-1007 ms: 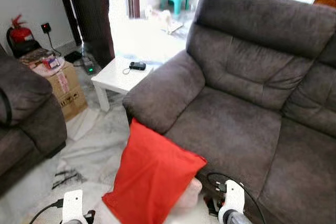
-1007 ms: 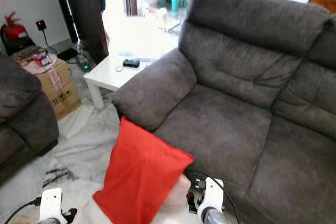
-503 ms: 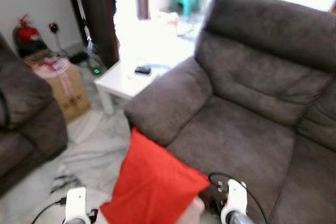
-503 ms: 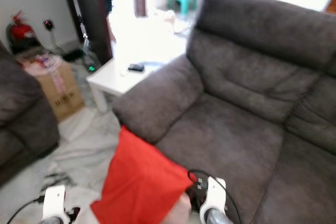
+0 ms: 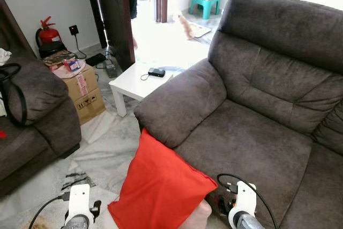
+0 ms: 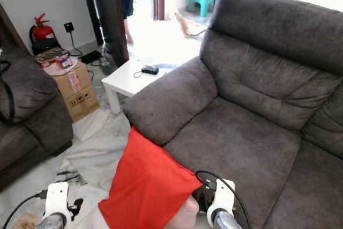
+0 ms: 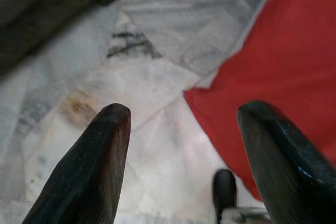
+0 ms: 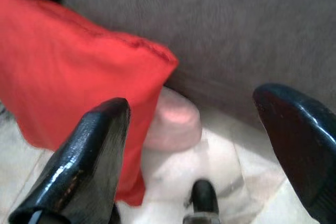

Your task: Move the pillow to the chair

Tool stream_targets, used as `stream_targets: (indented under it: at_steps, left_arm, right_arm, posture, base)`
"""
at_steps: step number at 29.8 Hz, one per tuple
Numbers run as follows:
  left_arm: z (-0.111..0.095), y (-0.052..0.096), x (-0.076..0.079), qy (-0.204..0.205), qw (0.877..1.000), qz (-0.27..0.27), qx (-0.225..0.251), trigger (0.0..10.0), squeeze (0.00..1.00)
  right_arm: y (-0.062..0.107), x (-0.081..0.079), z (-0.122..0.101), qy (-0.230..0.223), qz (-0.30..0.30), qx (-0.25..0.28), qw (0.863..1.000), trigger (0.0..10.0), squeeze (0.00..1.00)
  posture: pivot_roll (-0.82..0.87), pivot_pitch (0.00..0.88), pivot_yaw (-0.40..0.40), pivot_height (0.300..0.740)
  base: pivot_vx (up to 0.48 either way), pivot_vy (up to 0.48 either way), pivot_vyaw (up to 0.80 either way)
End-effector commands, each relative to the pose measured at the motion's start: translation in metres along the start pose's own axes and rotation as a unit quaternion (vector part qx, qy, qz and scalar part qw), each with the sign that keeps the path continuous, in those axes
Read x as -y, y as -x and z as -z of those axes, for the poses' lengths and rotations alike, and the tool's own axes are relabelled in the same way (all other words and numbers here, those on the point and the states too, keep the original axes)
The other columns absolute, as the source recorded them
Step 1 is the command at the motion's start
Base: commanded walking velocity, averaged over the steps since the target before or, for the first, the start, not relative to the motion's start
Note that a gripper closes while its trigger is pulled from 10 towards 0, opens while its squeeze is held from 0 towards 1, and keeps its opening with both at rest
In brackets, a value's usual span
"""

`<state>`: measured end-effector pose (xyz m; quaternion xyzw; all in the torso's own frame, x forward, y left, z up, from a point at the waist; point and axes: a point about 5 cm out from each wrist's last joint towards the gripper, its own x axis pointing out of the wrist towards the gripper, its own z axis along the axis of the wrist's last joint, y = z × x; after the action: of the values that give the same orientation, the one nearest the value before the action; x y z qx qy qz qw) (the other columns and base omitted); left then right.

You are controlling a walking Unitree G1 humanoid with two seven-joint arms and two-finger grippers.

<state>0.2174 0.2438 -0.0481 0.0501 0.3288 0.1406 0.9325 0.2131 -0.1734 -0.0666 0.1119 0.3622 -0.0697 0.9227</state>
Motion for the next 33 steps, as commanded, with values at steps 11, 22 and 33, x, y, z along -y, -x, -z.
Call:
stream_targets:
  at_steps: [11, 22, 33]
  left_arm:
    - [-0.145, -0.005, 0.007, -0.038, 0.951, -0.004, 0.306, 10.0, 0.0]
    - [-0.172, 0.021, 0.031, -0.045, 0.902, 0.037, 0.428, 10.0, 0.0]
    - [-0.182, 0.032, 0.045, -0.042, 0.889, 0.059, 0.453, 10.0, 0.0]
  right_arm:
    - [-0.001, 0.006, -0.112, 0.009, -0.012, 0.262, 0.965, 10.0, 0.0]
    - [0.018, -0.017, -0.148, 0.055, -0.066, 0.392, 0.916, 10.0, 0.0]
    - [0.028, -0.002, -0.163, 0.061, -0.048, 0.426, 0.901, 10.0, 0.0]
  posture:
    - [0.0, 0.0, 0.02, 0.74]
    - [0.03, 0.0, -0.021, 0.74]
    - [-0.06, 0.0, 0.016, 0.74]
  base:
    - [0.0, 0.0, 0.0]
    - [0.0, 0.0, 0.0]
    - [0.0, 0.0, 0.0]
